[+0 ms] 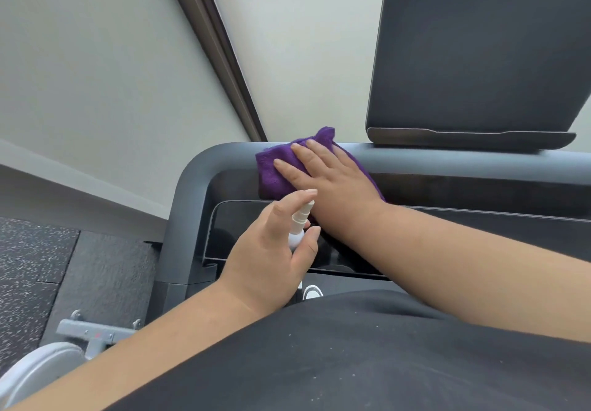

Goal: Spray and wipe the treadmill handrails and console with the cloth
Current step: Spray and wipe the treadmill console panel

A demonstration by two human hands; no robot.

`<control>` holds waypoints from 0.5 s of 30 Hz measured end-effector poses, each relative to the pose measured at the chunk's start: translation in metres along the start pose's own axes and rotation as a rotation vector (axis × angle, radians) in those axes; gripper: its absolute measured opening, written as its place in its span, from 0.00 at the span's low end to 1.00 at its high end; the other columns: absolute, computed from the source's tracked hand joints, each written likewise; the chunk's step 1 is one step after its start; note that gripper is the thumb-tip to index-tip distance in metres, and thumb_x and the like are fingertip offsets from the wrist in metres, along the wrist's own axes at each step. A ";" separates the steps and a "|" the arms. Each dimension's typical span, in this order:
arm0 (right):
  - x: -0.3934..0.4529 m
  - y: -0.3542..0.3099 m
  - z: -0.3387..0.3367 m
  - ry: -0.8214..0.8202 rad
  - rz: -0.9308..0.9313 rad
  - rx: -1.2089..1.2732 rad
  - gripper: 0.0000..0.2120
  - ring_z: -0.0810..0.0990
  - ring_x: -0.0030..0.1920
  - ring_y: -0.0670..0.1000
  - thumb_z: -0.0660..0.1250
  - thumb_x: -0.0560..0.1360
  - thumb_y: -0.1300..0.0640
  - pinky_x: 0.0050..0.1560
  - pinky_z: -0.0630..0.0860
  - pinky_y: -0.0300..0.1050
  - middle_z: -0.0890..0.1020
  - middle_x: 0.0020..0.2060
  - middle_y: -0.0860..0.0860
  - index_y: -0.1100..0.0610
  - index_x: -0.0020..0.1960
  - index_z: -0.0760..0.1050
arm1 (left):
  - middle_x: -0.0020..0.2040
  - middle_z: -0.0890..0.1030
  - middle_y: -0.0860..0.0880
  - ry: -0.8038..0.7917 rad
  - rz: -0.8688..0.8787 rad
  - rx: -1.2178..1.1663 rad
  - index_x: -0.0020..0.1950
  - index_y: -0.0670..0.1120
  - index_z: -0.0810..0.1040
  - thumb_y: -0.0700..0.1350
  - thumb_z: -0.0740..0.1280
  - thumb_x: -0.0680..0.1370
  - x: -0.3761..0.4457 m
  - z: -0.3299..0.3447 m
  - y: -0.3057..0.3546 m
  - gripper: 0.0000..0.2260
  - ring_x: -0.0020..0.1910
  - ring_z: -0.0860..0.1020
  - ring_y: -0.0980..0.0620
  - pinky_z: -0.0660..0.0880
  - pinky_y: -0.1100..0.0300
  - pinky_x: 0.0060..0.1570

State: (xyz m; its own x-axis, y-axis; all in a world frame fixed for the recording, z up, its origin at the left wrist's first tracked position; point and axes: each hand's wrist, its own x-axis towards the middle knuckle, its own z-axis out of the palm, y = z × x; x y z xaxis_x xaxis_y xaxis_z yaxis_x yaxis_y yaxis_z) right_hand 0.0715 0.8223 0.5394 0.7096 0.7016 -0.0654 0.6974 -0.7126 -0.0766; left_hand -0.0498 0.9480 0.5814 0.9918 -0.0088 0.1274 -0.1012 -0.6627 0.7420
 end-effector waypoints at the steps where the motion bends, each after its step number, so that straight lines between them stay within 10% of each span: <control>1: -0.009 0.004 -0.001 0.053 0.011 0.015 0.35 0.55 0.78 0.60 0.63 0.77 0.44 0.76 0.54 0.61 0.59 0.78 0.56 0.47 0.80 0.54 | 0.56 0.78 0.50 0.001 0.000 -0.007 0.69 0.56 0.65 0.50 0.64 0.77 0.000 0.000 0.000 0.21 0.49 0.78 0.53 0.76 0.55 0.52; 7: -0.050 0.023 0.012 0.312 0.148 0.065 0.26 0.72 0.69 0.64 0.74 0.73 0.51 0.69 0.67 0.66 0.75 0.69 0.59 0.51 0.70 0.75 | 0.52 0.78 0.53 0.016 -0.043 -0.017 0.69 0.61 0.64 0.51 0.64 0.77 -0.003 -0.007 -0.006 0.21 0.47 0.77 0.55 0.75 0.58 0.50; 15: 0.008 -0.017 0.008 -0.022 0.014 -0.002 0.39 0.41 0.79 0.58 0.61 0.78 0.41 0.75 0.40 0.62 0.45 0.81 0.54 0.43 0.80 0.42 | 0.52 0.78 0.53 0.033 -0.007 -0.016 0.69 0.56 0.65 0.45 0.67 0.77 -0.007 -0.017 -0.016 0.22 0.47 0.76 0.63 0.70 0.72 0.51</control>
State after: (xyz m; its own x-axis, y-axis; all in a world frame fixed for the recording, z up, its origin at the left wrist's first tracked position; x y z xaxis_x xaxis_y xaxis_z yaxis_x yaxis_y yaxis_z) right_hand 0.0647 0.8398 0.5321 0.7170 0.6914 -0.0887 0.6876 -0.7224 -0.0731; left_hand -0.0569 0.9712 0.5801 0.9893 0.0208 0.1442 -0.0961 -0.6507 0.7533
